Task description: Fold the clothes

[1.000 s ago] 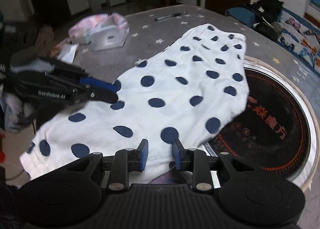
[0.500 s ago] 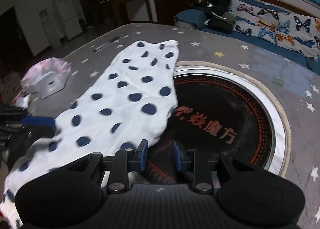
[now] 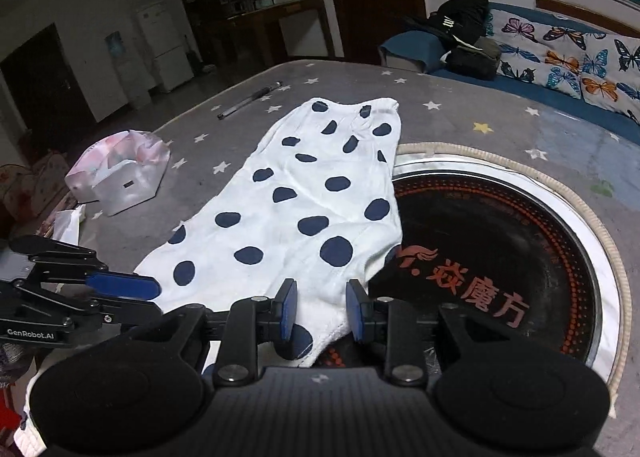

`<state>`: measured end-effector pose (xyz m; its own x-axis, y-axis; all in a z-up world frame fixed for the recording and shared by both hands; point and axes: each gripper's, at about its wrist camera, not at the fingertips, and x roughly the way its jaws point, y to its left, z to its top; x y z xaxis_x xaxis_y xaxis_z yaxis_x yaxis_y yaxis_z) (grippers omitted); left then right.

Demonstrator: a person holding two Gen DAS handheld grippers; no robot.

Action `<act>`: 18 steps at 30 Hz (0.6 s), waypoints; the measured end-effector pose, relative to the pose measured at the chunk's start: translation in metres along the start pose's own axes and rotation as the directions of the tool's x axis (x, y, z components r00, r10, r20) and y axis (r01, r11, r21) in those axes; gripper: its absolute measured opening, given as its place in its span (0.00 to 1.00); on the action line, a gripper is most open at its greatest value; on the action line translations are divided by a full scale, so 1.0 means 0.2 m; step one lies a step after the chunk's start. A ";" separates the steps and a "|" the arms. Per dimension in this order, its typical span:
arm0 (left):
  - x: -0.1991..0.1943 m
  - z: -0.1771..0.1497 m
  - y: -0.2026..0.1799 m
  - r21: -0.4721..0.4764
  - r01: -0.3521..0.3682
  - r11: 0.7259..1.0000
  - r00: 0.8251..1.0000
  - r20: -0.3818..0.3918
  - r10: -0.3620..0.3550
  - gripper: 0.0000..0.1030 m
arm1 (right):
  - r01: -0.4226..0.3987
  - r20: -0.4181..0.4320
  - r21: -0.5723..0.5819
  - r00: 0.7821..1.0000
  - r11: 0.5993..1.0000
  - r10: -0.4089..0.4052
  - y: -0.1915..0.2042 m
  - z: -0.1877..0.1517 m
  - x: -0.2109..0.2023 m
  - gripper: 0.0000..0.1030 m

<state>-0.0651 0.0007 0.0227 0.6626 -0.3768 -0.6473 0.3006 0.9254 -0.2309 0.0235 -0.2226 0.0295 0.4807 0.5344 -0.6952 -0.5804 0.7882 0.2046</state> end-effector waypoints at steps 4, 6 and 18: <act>0.00 0.00 0.00 0.001 0.000 1.000 1.000 -0.001 0.000 0.28 | 0.004 0.012 0.026 1.000 1.000 -0.004 -0.04 -0.01 -0.02 0.26; 0.00 0.00 0.01 0.000 -0.001 1.000 1.000 -0.002 0.001 0.29 | 0.007 0.022 0.041 1.000 0.999 -0.008 -0.07 -0.02 -0.04 0.26; 0.02 -0.01 0.00 0.001 -0.007 1.000 1.000 -0.010 0.007 0.33 | -0.042 0.013 0.070 0.999 0.997 0.041 -0.10 -0.04 0.03 0.25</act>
<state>-0.0649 0.0002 0.0184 0.6578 -0.3698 -0.6561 0.2964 0.9280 -0.2259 0.0331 -0.2372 0.0152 0.4645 0.5704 -0.6774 -0.5529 0.7843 0.2813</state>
